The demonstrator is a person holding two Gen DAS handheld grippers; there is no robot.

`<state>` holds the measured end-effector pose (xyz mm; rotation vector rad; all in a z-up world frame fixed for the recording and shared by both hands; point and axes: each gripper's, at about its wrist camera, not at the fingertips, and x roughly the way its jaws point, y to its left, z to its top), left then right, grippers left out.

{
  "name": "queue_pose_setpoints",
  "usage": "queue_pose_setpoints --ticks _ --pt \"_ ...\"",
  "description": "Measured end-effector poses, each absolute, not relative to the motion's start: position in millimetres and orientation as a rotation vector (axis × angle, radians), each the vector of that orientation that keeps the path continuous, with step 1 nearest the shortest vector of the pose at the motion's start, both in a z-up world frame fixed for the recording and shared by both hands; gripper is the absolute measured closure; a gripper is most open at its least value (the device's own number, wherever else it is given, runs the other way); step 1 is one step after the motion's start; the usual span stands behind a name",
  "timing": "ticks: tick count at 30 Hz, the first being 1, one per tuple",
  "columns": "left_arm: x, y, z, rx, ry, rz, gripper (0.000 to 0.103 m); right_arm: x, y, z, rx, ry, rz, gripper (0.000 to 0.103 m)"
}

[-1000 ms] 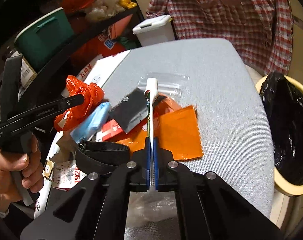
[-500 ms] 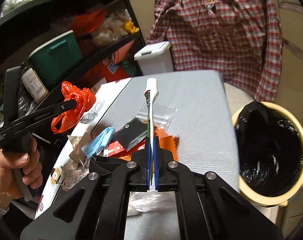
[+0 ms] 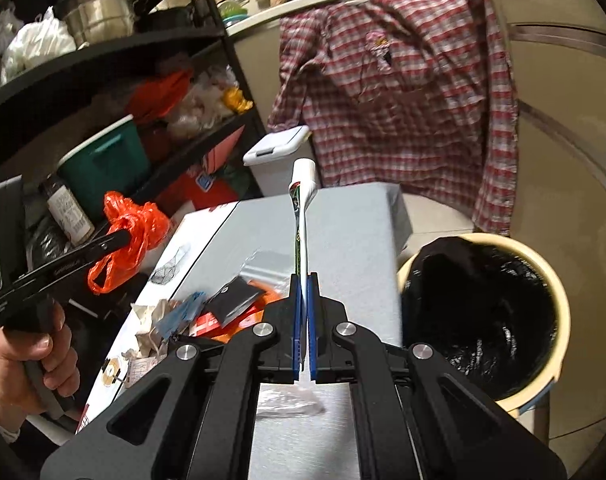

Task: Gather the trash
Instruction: 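Carry the red bag with the left tool while the right tool carries the toothpaste over the bin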

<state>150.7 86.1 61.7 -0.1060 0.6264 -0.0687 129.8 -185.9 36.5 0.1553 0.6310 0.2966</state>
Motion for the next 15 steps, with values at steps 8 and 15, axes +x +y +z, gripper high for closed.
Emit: queue_pose_setpoints --ticks 8,15 --pt "146 43 73 -0.074 0.604 -0.143 0.062 137 -234 47 0.187 0.626 0.219 0.100" --pt "142 4 66 -0.044 0.602 -0.230 0.062 146 -282 51 0.188 0.630 0.129 0.100"
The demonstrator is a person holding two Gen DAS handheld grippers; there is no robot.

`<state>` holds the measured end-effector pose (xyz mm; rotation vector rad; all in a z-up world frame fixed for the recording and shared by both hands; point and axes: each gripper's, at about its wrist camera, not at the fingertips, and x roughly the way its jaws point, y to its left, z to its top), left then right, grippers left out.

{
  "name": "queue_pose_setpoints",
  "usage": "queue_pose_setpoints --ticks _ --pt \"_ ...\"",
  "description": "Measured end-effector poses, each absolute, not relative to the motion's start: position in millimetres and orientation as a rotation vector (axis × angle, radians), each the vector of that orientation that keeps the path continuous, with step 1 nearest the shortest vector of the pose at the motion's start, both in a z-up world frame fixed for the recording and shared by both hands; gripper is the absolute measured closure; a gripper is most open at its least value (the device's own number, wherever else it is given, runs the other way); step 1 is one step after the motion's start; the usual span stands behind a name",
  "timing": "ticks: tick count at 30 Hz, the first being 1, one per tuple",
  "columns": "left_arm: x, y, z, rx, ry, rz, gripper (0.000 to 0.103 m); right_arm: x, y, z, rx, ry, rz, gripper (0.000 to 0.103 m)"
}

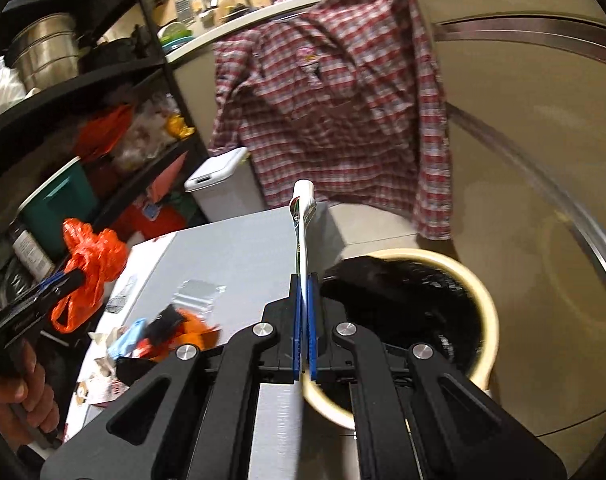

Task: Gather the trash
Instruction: 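Carry the red bag with the left tool while the right tool carries the toothpaste over the bin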

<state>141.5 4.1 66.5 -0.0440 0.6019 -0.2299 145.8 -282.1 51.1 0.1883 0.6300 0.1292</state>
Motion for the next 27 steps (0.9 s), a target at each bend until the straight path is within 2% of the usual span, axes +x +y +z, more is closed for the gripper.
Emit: queue_pose_setpoints --ticks 19,27 --pt "138 -113 27 0.076 0.656 -0.526 0.062 154 -312 35 0.130 0.668 0.046 0.100" --pt "149 -135 15 0.085 0.677 -0.537 0.062 158 -312 33 0.120 0.663 0.036 0.100"
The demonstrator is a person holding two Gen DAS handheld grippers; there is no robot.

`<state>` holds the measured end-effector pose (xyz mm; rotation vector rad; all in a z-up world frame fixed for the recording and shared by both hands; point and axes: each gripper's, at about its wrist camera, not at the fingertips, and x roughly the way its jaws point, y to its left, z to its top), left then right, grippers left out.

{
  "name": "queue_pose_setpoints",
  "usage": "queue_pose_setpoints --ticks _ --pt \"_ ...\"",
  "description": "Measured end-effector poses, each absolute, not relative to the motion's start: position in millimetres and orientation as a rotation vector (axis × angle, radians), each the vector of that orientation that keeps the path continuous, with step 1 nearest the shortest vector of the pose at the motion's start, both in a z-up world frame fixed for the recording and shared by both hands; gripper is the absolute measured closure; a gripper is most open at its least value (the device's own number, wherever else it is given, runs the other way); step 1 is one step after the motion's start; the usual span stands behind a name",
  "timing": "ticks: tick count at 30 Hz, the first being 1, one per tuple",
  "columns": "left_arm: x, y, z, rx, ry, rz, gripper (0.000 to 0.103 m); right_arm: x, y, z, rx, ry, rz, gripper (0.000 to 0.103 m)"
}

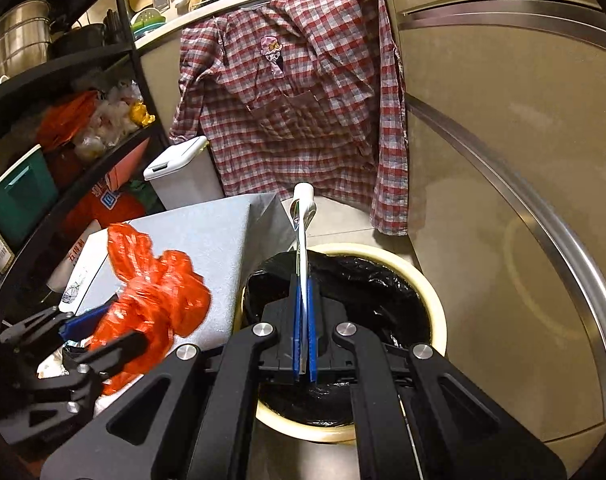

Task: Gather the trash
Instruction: 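Carry the red bag with the left tool while the right tool carries the toothpaste over the bin, then open the left tool dropping the red bag while the right tool drops the toothpaste into the bin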

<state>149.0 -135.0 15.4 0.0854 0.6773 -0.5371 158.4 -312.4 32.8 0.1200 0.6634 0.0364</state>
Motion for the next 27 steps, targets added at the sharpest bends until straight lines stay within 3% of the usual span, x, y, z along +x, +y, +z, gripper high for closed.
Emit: queue_pose_setpoints --ticks 20,27 --pt "177 -160 2 0.051 0.709 -0.522 0.061 157 -325 24 0.088 0.692 -0.003 0.100" --pt "181 -159 4 0.041 0.707 -0.520 0.054 158 -331 23 0.100 0.696 -0.038 0.094"
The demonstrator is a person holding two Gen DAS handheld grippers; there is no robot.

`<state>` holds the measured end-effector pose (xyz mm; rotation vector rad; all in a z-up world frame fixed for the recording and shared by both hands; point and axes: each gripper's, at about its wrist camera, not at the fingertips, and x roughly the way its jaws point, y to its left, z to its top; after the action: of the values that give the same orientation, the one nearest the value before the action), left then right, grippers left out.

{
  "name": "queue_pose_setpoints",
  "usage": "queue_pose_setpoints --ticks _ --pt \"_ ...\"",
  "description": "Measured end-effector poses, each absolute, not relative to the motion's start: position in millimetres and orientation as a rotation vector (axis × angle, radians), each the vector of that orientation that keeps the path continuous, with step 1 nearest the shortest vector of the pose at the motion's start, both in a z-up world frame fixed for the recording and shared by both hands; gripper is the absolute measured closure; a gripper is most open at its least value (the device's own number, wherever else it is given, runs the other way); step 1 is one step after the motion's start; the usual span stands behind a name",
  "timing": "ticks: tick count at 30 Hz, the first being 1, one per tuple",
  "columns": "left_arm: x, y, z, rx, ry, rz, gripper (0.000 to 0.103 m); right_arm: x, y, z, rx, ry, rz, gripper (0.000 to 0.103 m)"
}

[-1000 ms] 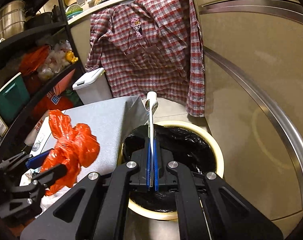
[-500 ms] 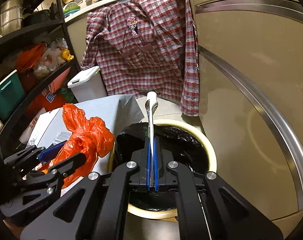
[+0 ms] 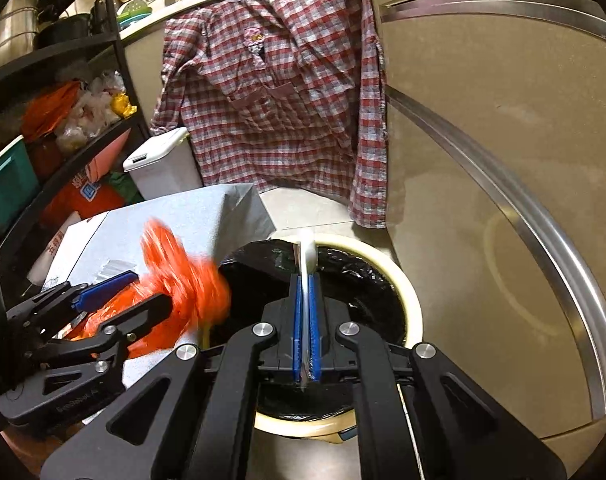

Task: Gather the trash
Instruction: 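Open the left tool dropping the red bag while the right tool drops the toothpaste into the bin, then move both open tools back over the trash on the table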

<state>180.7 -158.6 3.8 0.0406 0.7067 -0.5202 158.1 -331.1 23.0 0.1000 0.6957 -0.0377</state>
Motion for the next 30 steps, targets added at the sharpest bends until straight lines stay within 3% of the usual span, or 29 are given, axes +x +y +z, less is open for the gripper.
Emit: queue_pose_setpoints --ticks 6,12,30 --pt "181 -154 4 0.032 0.705 -0.510 0.054 159 -335 22 0.110 0.700 -0.049 0.093" --pt "179 -147 6 0.019 0.702 -0.500 0.054 158 -337 26 0.109 0.681 -0.056 0.079" --pt "153 -64 40 -0.004 0.614 -0.417 0.054 150 -288 45 0.083 0.609 0.034 0.077"
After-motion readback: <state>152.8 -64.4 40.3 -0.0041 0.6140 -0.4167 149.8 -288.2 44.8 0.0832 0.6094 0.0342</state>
